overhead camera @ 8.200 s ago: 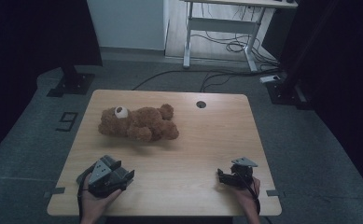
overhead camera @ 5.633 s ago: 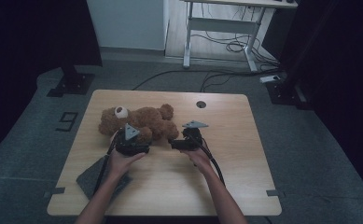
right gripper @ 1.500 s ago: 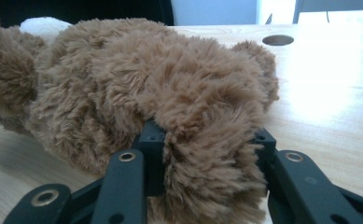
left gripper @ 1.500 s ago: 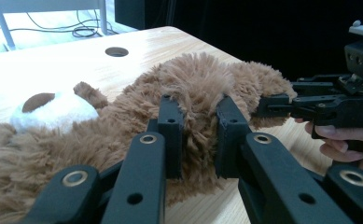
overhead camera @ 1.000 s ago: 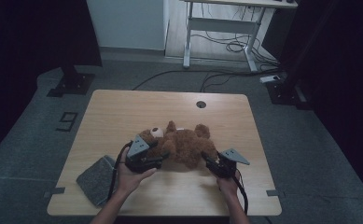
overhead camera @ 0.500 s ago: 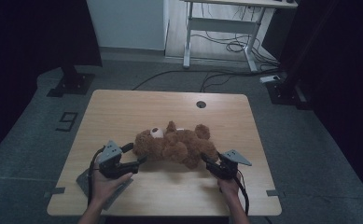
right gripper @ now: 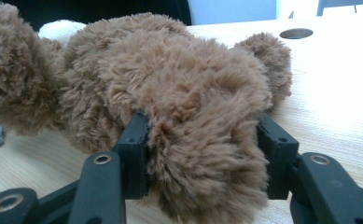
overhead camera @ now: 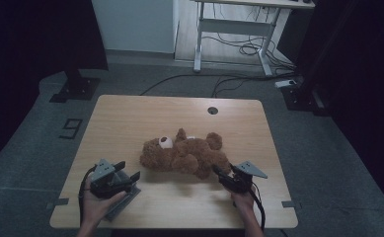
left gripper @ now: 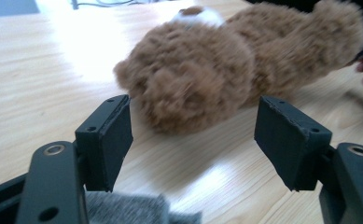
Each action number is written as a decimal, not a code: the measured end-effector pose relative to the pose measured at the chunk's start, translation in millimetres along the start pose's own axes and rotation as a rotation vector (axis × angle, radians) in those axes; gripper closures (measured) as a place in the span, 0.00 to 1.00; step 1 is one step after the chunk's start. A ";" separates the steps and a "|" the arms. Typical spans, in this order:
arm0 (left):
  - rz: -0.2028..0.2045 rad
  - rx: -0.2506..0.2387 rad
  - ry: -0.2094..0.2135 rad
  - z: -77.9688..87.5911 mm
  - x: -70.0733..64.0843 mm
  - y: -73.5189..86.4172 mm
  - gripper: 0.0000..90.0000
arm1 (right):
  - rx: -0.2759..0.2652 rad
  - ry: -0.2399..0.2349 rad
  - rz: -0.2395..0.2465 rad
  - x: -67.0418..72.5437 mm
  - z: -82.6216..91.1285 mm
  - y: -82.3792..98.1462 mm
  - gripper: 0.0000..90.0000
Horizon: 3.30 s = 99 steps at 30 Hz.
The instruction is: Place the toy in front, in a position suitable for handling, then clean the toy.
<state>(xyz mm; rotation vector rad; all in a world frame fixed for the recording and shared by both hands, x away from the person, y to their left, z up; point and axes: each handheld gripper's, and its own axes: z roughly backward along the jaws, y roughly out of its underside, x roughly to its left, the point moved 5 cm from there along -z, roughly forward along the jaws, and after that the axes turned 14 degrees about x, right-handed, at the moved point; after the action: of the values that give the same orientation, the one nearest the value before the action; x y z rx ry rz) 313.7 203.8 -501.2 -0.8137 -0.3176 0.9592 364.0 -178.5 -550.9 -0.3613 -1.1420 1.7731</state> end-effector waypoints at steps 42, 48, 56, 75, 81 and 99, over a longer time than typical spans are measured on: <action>0.132 0.249 -0.118 -23.2 52.3 68.9 0.22 | 0.018 -0.021 -0.032 0.0 -3.1 3.4 0.51; 0.110 0.264 -0.145 -29.8 51.4 71.9 0.22 | 0.017 -0.019 -0.032 -0.1 -3.6 3.6 0.51; 0.097 0.265 -0.184 -29.8 53.0 71.8 0.35 | 0.019 -0.017 -0.036 0.5 -4.2 4.1 0.51; 0.129 0.137 -0.138 -10.7 57.2 63.5 0.84 | 0.021 -0.017 -0.035 0.2 -5.3 4.3 0.51; 0.125 0.054 -0.117 5.5 50.8 52.2 0.84 | 0.021 -0.016 -0.033 0.3 -5.2 4.3 0.51; 0.079 -0.025 -0.009 21.6 28.9 23.0 0.84 | 0.025 -0.016 -0.025 -0.1 -5.3 4.7 0.51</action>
<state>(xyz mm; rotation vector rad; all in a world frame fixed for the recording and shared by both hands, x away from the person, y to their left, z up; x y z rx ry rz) 303.6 245.0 -506.7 -0.8503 -0.3080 1.0343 365.0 -176.2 -557.6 -0.3169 -1.1299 1.7694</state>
